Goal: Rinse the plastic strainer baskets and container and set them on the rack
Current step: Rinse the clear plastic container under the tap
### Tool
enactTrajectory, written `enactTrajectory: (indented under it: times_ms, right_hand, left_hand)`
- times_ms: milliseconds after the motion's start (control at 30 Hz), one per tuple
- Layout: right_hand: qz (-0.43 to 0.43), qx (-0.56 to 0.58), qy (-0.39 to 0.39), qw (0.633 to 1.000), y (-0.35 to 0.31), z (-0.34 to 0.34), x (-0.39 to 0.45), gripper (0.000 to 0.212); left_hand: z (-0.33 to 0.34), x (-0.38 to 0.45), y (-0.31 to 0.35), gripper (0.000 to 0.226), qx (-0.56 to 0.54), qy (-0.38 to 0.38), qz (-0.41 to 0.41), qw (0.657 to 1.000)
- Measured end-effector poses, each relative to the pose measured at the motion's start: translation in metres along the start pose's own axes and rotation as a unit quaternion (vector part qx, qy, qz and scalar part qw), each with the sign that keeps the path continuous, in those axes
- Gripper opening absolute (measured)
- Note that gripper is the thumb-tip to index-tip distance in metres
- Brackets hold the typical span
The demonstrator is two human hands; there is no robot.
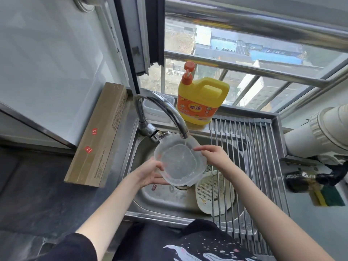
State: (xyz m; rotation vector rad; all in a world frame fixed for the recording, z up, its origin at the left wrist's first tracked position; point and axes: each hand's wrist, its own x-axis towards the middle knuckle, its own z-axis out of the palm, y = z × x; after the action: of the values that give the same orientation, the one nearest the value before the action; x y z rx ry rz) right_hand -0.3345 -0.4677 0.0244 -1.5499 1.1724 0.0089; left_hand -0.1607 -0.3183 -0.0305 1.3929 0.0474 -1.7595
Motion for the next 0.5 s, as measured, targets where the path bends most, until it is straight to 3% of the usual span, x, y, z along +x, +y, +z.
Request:
enactTrajectory:
  times_ms: [100, 200, 267, 367, 433, 500]
  right_hand:
    - [-0.043, 0.005, 0.068, 0.997, 0.005, 0.003, -0.006, 0.035]
    - [-0.193, -0.167, 0.176, 0.951, 0.004, 0.005, -0.02, 0.03]
    - [-0.249, -0.302, 0.112, 0.913, -0.001, 0.016, -0.026, 0.028]
    - [-0.103, -0.41, -0.01, 0.906, 0.004, 0.04, -0.013, 0.056]
    - [-0.031, -0.452, -0.014, 0.891, 0.007, 0.05, 0.0, 0.075]
    - [-0.028, -0.477, -0.011, 0.879, 0.009, 0.059, 0.008, 0.081]
  left_hand:
    - [0.004, -0.001, 0.0, 0.056, -0.012, -0.006, 0.014, 1.0]
    - [0.004, -0.002, 0.0, 0.053, -0.029, -0.032, -0.001, 0.999]
    - [0.005, 0.0, 0.0, 0.057, -0.036, -0.047, -0.006, 0.998]
    - [0.014, 0.001, 0.0, 0.062, -0.015, -0.056, 0.015, 0.998]
    - [0.019, 0.005, -0.001, 0.064, -0.007, -0.057, 0.032, 0.998]
    - [0.024, 0.008, -0.001, 0.065, -0.017, -0.056, 0.045, 0.997]
